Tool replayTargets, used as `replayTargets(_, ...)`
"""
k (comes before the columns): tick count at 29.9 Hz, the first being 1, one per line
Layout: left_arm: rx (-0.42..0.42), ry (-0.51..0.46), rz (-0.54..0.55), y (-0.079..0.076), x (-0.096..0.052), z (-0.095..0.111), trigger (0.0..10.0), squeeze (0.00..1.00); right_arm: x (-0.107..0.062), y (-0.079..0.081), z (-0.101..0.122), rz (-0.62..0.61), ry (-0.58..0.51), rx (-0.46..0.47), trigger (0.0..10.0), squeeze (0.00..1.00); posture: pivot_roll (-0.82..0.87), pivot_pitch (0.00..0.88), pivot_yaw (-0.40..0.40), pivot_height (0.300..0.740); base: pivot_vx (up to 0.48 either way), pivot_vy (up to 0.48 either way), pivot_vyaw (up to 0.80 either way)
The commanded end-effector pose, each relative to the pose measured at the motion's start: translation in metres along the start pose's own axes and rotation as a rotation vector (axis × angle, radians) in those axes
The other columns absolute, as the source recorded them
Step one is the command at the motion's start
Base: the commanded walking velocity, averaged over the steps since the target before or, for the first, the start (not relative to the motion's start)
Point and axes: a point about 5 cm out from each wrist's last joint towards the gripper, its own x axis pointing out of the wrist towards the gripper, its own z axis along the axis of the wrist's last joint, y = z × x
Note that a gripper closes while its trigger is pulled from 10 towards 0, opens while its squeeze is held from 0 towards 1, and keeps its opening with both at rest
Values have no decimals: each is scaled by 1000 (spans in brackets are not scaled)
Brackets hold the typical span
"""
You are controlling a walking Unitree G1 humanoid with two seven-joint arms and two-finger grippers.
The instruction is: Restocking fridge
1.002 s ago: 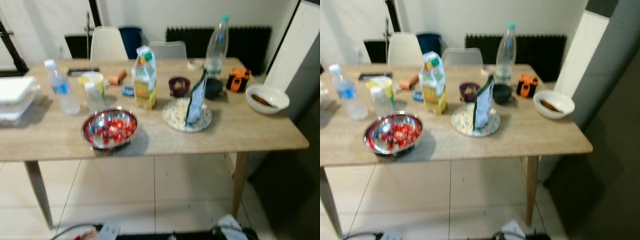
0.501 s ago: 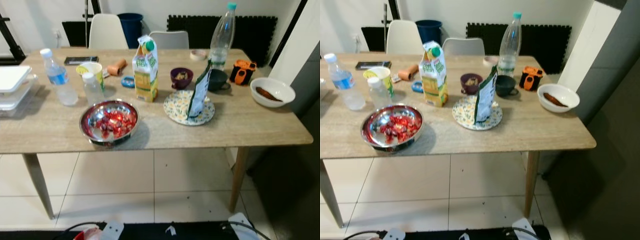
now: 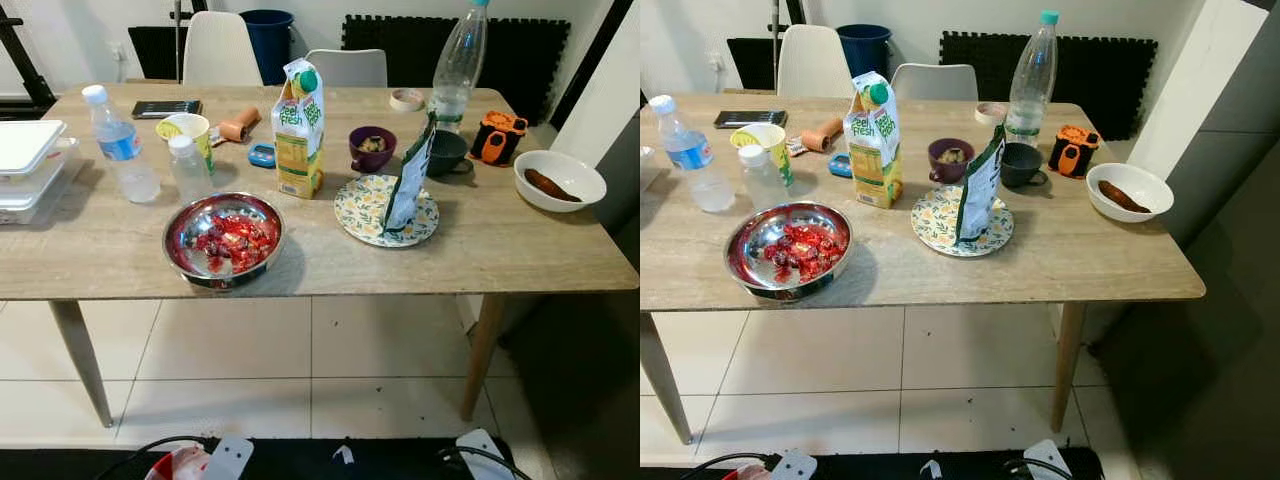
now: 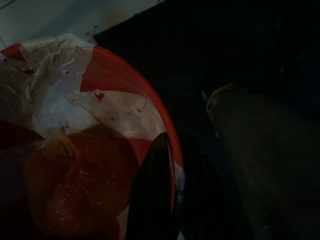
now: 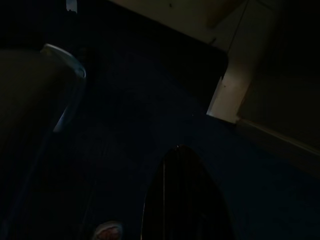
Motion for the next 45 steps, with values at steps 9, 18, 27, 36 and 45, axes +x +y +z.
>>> replayTargets(9,62,42,-62,-17,0,-12,10000,0,-1,21,-5,80,3,52,10000,0,-49,117,-31,740,0,0,0)
replayTargets(18,51,75,-63,-18,-3,-25,10000,0,0,18,3,90,-16,56,10000,0,-49,112,-29,740,0,0,0)
replayTargets(27,58,78,-83,-24,-3,-27,10000,0,-2,23,-6,95,8,64,10000,0,-44,117,-15,740,0,0,0)
replayTargets(36,66,71,-73,-18,-2,-23,10000,0,-3,24,-12,91,23,73,10000,0,-48,118,-9,740,0,0,0)
replayTargets(45,65,72,-81,-22,-2,-23,10000,0,-3,24,-12,89,26,71,10000,0,-46,118,-11,740,0,0,0)
